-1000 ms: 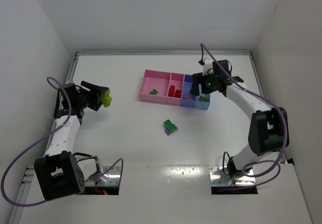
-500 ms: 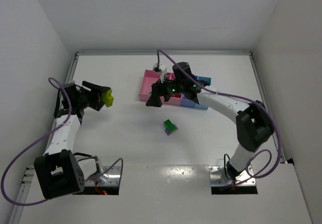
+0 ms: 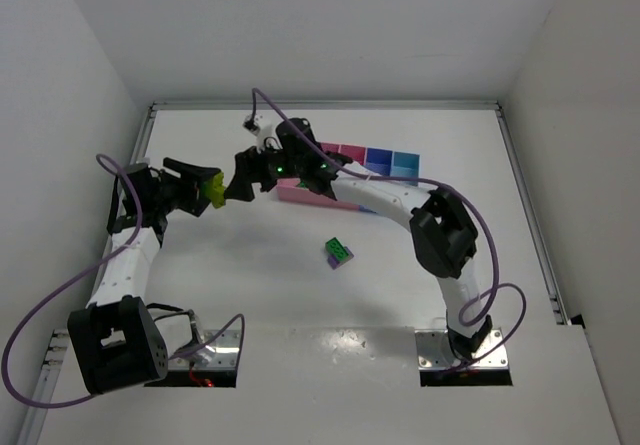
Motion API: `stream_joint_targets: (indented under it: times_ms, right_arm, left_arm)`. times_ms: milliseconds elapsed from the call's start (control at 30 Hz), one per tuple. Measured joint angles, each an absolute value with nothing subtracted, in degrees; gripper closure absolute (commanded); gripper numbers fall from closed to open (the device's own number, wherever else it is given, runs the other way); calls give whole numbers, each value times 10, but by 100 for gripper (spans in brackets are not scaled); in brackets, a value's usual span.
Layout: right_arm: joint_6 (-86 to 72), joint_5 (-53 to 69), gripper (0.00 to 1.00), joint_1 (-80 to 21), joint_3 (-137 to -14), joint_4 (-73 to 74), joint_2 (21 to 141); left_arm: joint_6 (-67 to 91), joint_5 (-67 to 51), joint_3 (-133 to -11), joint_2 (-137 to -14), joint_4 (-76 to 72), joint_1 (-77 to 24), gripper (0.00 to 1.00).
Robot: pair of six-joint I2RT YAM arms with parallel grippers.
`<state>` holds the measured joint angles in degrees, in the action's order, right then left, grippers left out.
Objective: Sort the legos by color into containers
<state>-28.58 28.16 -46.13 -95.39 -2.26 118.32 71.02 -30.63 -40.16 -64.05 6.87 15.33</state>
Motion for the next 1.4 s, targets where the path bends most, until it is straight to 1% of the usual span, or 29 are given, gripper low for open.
stream_joint_targets:
  times_ms: [233,600,800,833,867,933,967,1033,1067,1133,1167,1233,1367,1400]
  right_arm:
    - [-288,251,10,-511,-1001,-11,1211]
    - [-288,218,10,-515,-1016,10,1249]
    - [-288,213,19,-515,-1017,11,1249]
    - [-288,213,21,-515,-1018,11,1249]
    - [-288,213,27,-515,-1021,11,1250]
    - [-288,216,31,-515,-1031,10,1254]
    - [-289,217,36,-515,-1035,9,1255]
    - [-290,219,38,-515,-1042,6,1257]
    - [-290,219,43,-515,-1044,4,1257]
    - [-289,217,48,-512,-1044,5,1258]
    - [-289,218,55,-511,-1045,4,1260]
    - [-289,220,62,-507,-1045,1,1264]
    - [-290,227,82,-504,-1045,-2,1267]
    - [-289,228,92,-504,-1045,-1,1268]
  left_arm:
    - [723,-315,-402,-641,55,153,93]
    - [735,-325,-401,-641,41,153,93]
    - [741,-331,-398,-640,34,153,93]
    - [742,-332,-397,-640,33,153,93]
    - [742,-333,-396,-639,32,153,93]
    - [742,-333,-390,-639,30,153,93]
    - [742,-333,-388,-639,30,153,93]
    - [743,-333,-382,-639,29,153,93]
    - [743,-333,-380,-639,29,152,93]
    - [744,-334,-380,-639,28,151,94]
    - [745,-335,-380,-638,27,151,94]
    - [747,-335,-379,-638,26,150,94]
    - [751,-334,-375,-638,22,150,94]
    - [752,-334,-374,-638,20,150,94]
